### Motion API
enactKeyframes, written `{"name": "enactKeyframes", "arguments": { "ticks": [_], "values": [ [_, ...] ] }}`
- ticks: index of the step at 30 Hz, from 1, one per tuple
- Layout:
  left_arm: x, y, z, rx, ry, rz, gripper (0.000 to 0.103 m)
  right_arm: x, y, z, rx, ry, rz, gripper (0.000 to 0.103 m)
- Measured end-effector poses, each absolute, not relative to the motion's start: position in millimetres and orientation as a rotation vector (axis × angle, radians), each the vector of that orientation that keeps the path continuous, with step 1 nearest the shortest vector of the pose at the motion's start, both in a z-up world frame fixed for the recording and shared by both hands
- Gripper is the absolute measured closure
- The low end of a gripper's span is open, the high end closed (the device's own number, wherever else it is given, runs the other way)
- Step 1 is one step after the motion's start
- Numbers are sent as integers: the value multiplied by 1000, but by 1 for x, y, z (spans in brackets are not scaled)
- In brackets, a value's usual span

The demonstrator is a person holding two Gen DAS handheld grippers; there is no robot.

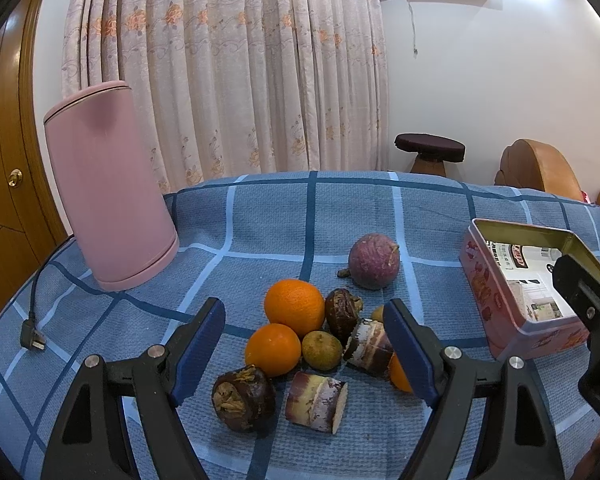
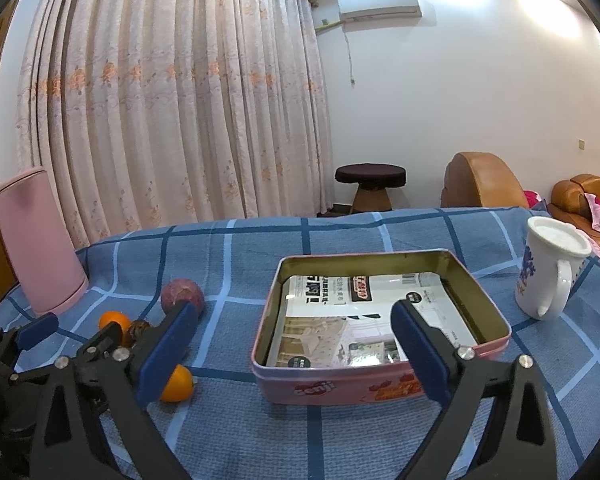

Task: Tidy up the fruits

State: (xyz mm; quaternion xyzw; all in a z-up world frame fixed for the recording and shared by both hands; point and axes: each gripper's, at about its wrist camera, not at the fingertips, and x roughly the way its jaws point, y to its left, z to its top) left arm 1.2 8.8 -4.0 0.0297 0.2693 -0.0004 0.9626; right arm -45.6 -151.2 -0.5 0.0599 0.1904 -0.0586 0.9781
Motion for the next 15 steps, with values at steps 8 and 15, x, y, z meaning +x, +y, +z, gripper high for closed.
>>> {"name": "enactKeyframes", "arguments": {
  "ticks": [8,15],
  "values": [
    [1,12,-4,58,548,1,21,-45,-150,-1,117,390,-105,5],
    [2,15,-5,57,550,2,21,-44,-147,-2,110,398,-95,5]
  ]
}}
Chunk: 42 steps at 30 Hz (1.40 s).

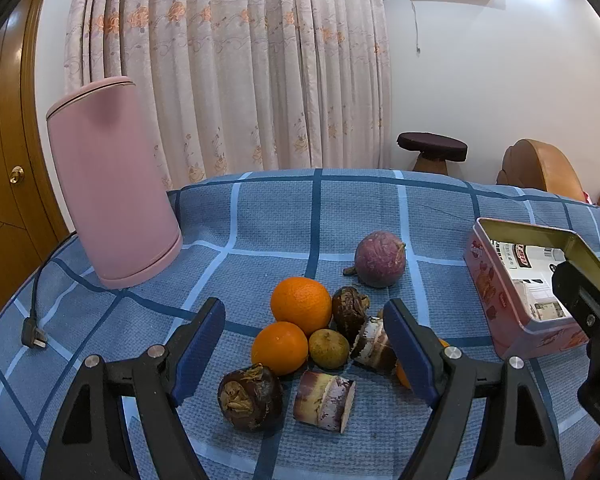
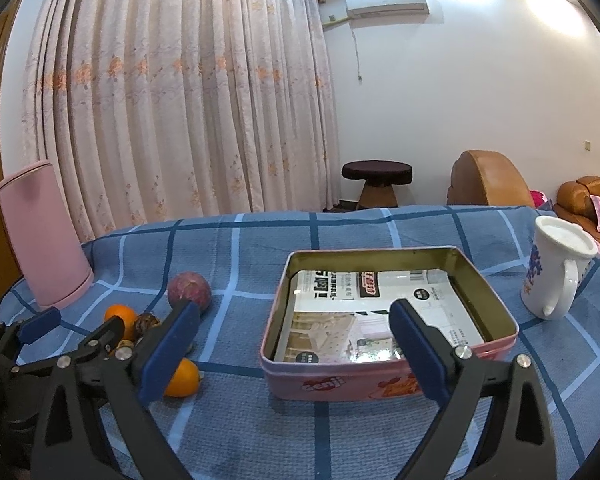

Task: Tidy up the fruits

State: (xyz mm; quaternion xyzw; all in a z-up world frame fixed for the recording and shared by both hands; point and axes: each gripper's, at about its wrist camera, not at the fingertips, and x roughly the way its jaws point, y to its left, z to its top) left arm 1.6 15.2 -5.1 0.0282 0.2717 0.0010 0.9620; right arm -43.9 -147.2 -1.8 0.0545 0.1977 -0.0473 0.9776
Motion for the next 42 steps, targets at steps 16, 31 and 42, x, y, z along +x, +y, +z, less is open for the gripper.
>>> {"name": "enactKeyframes", "arguments": {
  "ticks": [16,31,42],
  "values": [
    [11,54,8,63,537,4,21,-38,-142,-6,102,442,-20,18],
    [9,109,0,71,619,-113,21,-3,-85,-41,-32,741,263,44],
    [7,81,-25,182,741,-314,21,18,-72,-56,-61,867,284,57]
  ]
}}
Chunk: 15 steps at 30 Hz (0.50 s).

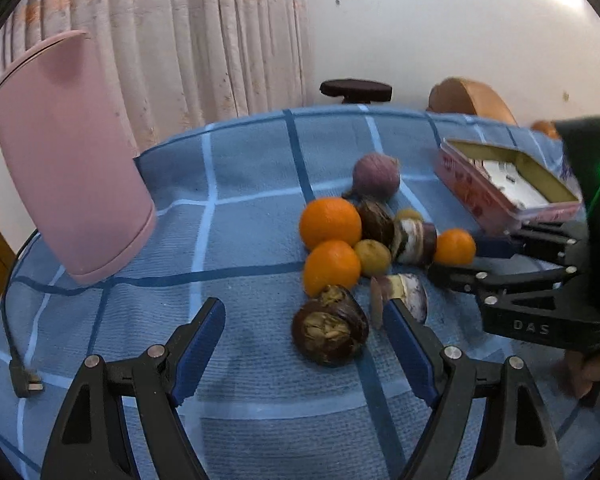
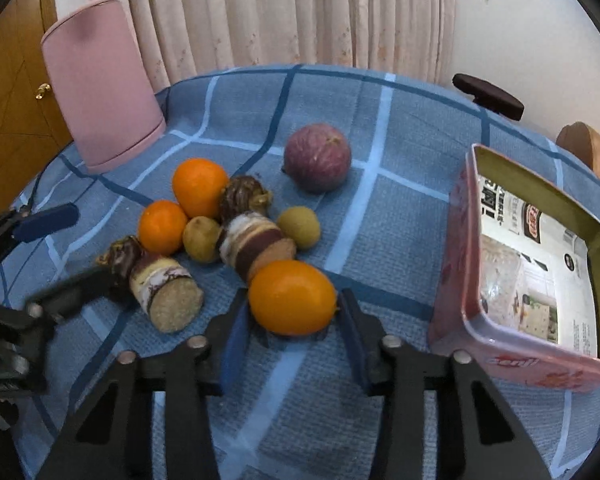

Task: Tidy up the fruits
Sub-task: 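Grasp an orange with the right tool while the left tool grasps a water chestnut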

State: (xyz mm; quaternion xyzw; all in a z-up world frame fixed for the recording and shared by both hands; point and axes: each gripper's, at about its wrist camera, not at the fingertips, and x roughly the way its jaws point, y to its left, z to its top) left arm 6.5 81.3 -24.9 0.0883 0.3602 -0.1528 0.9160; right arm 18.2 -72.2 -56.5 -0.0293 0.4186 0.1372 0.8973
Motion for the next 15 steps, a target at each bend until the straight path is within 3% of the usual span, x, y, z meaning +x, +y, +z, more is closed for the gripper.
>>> {"name": "enactKeyframes", "arguments": {
  "ticks": [6,8,10,12,13,14,15],
  "values": [
    [20,85,-33,159,787,-285,22,8,-83,-52,1,838,306,57],
    [21,86,-34,139,803,-301,30,6,-85,-51,17,829,314,57],
    [26,88,-38,99,835,-297,31,5,-87,-51,32,824,323,57],
    [31,87,-45,72,880,-288,36,5,-89,-49,47,811,316,57],
    [31,85,-45,76,877,-282,43,4,-90,-49,52,806,313,57],
    [29,83,-43,77,872,-301,58,4,-91,-48,57,800,308,57],
    [27,81,-42,81,867,-313,57,3,-92,-48,60,796,307,57]
  ]
}}
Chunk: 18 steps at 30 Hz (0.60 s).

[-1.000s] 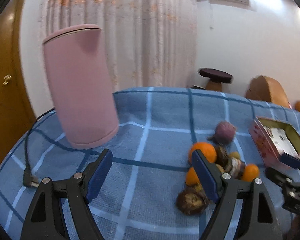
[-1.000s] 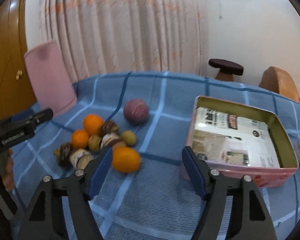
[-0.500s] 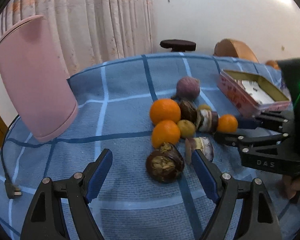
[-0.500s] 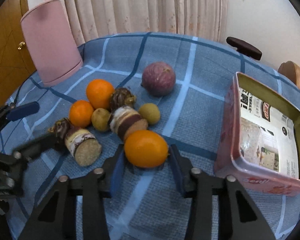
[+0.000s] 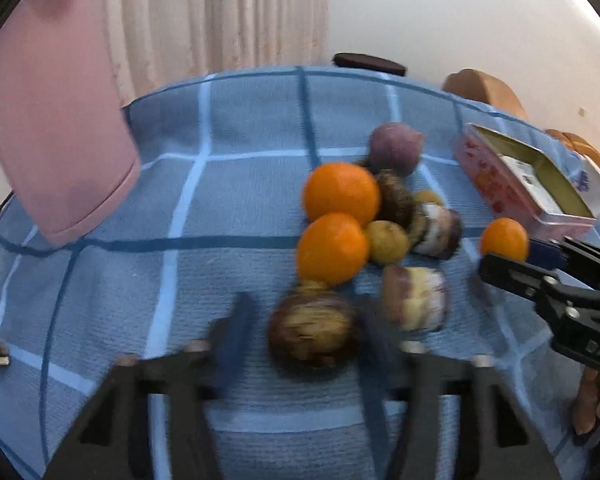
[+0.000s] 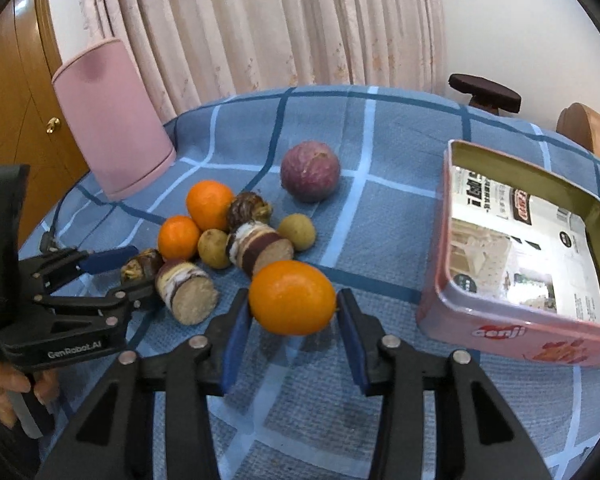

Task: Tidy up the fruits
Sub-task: 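Grasp an orange with the right tool while the left tool grasps a water chestnut, then carry both items into the pink tin and open both tools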

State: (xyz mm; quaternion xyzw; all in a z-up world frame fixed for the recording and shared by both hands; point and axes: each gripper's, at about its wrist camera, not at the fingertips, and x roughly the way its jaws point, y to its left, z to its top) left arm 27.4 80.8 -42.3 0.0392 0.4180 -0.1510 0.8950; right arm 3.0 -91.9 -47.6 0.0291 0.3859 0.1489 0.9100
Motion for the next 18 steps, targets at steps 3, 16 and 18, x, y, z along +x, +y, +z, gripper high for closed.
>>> {"name": "enactKeyframes", "arguments": {
  "ticks": [3,16,18],
  "values": [
    [27,81,-42,72,865,-310,57,-1,-94,-44,61,765,301,57],
    [-9,83,6,-48,513,-218,57,-18,-134,-12,104,575,222,57],
    [-11,69,10,-50,499,-244,57,-19,-150,-10,108,557,173,57]
  ]
}}
